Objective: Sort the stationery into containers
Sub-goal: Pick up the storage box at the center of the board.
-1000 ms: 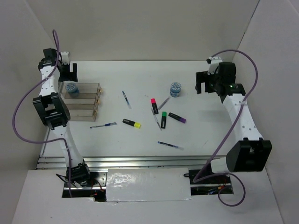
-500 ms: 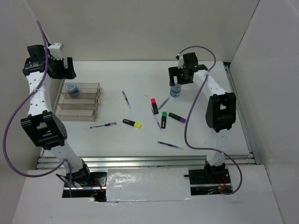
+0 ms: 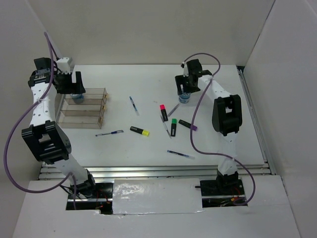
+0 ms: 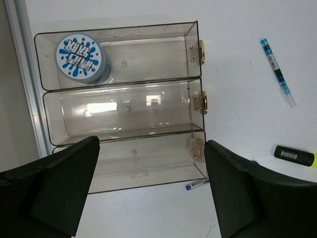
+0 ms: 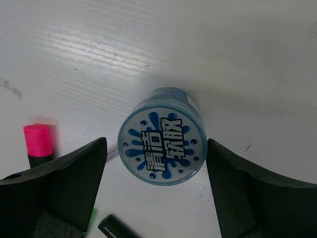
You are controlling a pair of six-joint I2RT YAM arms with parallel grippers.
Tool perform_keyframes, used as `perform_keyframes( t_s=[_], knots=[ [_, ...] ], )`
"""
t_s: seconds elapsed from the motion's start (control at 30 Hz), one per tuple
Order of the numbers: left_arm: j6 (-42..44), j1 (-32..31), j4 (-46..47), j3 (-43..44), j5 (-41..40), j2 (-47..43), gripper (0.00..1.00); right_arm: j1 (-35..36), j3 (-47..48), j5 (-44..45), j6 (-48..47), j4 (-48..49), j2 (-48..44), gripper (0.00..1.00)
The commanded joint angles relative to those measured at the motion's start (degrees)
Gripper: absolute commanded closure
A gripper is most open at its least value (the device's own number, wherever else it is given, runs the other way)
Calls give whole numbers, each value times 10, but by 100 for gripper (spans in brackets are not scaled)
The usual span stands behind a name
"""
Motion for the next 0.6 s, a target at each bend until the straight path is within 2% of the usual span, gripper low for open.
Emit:
perform_keyframes(
  t_s=[0.0, 0.33, 0.43, 0.57],
  knots=[
    [11, 4, 19, -3, 12, -31, 1, 4, 13, 10, -1, -2, 3, 16],
    [11, 7, 25, -11, 12, -25, 1, 10, 22, 11, -38, -25, -1, 50],
    [10, 15, 23, -8, 24, -26, 1, 33, 13, -15, -65, -31, -44, 62],
    [11, 22, 15, -8, 35, -29, 1, 90, -13, -24, -107, -29, -128, 67]
  ],
)
